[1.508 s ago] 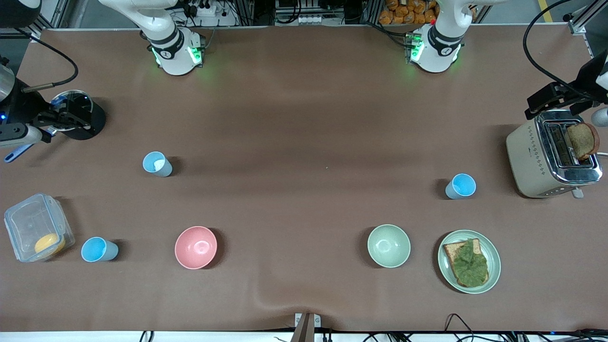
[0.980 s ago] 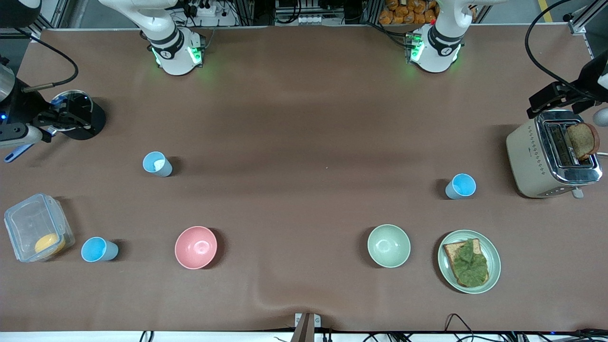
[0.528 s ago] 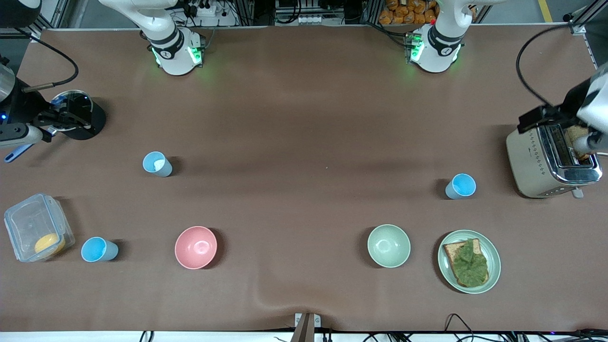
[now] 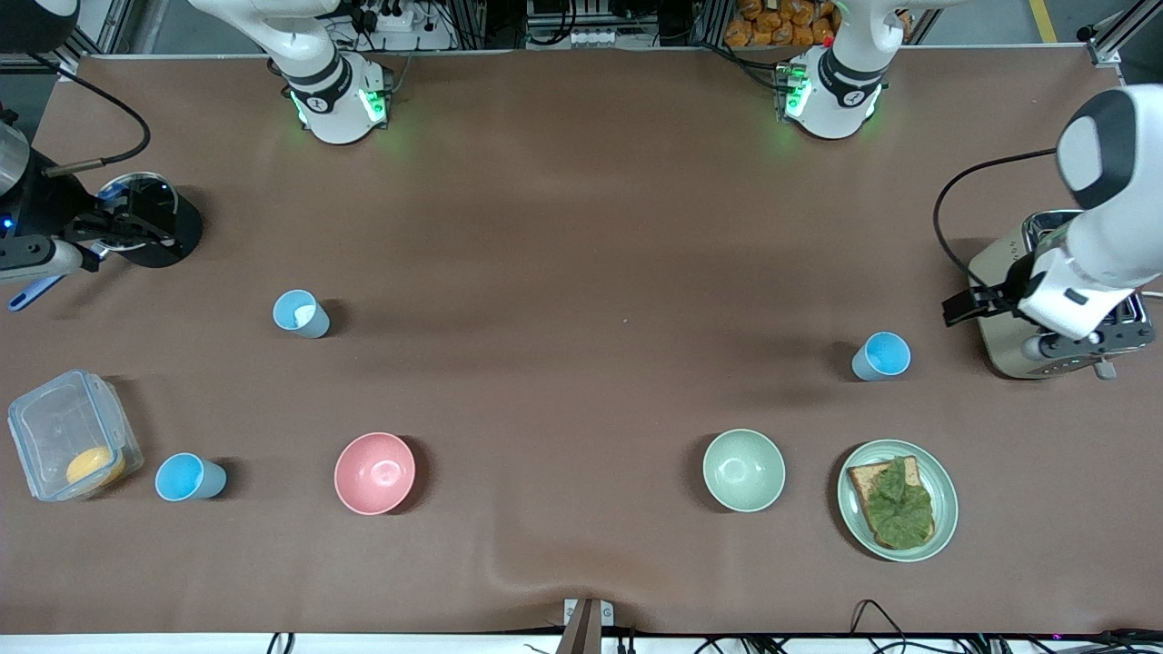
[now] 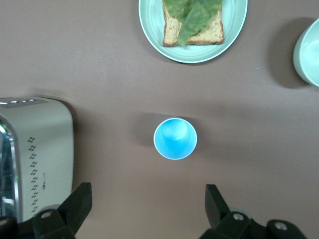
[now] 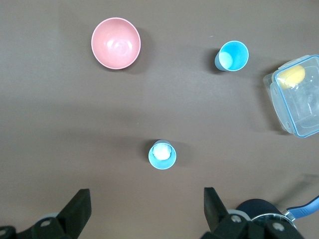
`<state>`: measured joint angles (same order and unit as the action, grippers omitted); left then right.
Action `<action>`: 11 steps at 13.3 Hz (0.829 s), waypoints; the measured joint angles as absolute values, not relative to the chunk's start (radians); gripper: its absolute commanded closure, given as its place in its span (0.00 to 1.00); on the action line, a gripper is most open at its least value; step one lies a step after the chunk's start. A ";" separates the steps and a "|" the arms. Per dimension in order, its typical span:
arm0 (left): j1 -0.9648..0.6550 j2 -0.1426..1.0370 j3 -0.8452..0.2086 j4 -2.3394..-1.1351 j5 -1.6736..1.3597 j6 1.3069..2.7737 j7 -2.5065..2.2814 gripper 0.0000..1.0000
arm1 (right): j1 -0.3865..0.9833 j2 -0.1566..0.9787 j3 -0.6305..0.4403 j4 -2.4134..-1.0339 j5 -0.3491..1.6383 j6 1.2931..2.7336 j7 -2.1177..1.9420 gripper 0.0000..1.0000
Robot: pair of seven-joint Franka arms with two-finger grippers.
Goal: Stack blue cups with both arms
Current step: 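Lower the left gripper onto the blue cup beside the toaster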
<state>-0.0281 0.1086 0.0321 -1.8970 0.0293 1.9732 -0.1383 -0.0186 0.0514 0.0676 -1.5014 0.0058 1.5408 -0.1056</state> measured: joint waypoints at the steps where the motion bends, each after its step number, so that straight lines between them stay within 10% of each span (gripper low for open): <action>1: -0.028 0.111 0.032 -1.917 0.029 1.986 -0.138 0.00 | -0.019 0.051 0.068 -1.501 0.006 1.541 -0.106 0.00; 11: -0.018 0.295 0.032 -1.947 0.029 2.127 -0.138 0.00 | -0.018 0.070 0.068 -1.557 0.007 1.620 -0.106 0.00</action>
<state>-0.0184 0.2951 0.0322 -1.9472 0.0294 2.1269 -0.1383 -0.0183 0.0701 0.0677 -1.5575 0.0074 1.6195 -0.1056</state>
